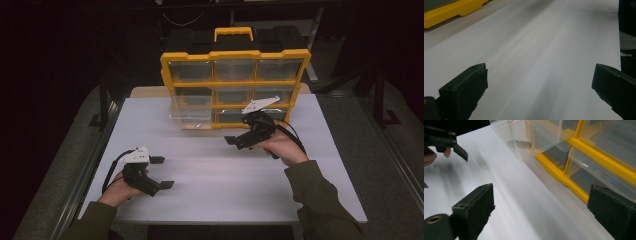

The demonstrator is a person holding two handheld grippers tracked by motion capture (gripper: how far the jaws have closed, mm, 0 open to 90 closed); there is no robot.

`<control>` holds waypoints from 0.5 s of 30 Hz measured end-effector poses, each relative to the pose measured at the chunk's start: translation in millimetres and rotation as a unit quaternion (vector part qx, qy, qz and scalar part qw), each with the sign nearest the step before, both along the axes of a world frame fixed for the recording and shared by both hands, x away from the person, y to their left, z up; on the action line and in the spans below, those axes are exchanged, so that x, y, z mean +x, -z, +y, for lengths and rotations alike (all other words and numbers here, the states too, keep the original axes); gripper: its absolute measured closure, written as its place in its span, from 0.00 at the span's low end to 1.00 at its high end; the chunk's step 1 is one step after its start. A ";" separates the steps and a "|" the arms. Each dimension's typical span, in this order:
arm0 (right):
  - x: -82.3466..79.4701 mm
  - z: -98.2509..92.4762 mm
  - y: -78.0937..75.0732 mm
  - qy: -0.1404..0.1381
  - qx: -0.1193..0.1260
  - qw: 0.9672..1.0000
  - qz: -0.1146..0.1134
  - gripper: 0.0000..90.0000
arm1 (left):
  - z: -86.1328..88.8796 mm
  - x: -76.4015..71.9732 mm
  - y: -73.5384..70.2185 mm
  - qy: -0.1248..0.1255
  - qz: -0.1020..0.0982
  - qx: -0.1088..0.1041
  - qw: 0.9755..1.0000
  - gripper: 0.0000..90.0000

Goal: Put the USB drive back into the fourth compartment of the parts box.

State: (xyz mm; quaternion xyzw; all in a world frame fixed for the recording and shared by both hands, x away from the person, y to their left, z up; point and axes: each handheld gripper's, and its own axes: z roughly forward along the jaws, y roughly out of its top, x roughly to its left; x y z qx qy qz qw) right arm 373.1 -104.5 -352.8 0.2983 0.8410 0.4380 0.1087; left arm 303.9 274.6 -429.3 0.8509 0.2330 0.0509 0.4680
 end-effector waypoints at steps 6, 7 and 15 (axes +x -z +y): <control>-8.7 -2.6 11.2 0.004 -0.003 1.000 -0.006 0.00 | -0.7 -0.6 0.2 0.002 0.002 -0.003 1.000 0.00; -10.3 -3.4 13.5 0.006 -0.003 1.000 -0.007 0.00 | -0.7 -0.7 0.1 0.002 0.002 -0.003 1.000 0.00; -23.6 -14.1 35.4 0.018 0.003 1.000 -0.011 0.00 | -0.4 -0.9 0.3 0.001 0.003 -0.005 1.000 0.00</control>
